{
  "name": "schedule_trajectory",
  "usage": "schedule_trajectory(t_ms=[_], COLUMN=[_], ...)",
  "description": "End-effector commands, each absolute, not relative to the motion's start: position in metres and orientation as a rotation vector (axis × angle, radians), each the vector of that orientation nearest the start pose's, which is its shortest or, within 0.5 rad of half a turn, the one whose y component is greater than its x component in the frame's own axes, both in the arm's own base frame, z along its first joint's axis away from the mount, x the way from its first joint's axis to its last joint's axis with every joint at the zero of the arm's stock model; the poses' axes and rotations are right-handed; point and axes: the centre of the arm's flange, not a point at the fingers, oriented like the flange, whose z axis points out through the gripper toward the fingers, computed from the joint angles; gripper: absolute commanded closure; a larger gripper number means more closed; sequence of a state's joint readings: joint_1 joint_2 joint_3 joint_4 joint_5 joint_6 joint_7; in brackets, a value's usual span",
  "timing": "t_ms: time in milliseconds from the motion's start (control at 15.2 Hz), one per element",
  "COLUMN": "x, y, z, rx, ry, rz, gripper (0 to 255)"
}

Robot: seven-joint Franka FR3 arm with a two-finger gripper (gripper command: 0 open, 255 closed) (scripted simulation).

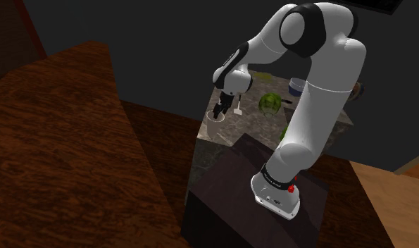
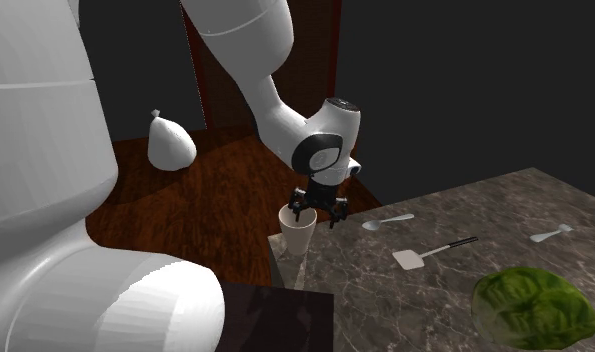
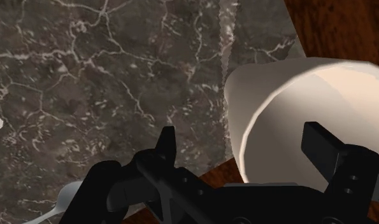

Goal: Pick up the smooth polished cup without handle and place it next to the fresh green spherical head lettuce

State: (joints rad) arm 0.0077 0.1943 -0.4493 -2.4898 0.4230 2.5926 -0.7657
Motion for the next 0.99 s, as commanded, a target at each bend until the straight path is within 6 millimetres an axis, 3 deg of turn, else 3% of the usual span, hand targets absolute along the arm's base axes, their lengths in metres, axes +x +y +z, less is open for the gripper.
schedule_trajectory(t_ms=[0,594,924], x=[0.414,0.414,0.414], y=[-0.212,-0.212,-0.212], z=[0.214,0.213,0.24], rx=[-3.007,-3.007,-3.007], ry=[0.06,0.06,0.06], rz=[-0.036,-0.036,-0.036], gripper=[255,255,255])
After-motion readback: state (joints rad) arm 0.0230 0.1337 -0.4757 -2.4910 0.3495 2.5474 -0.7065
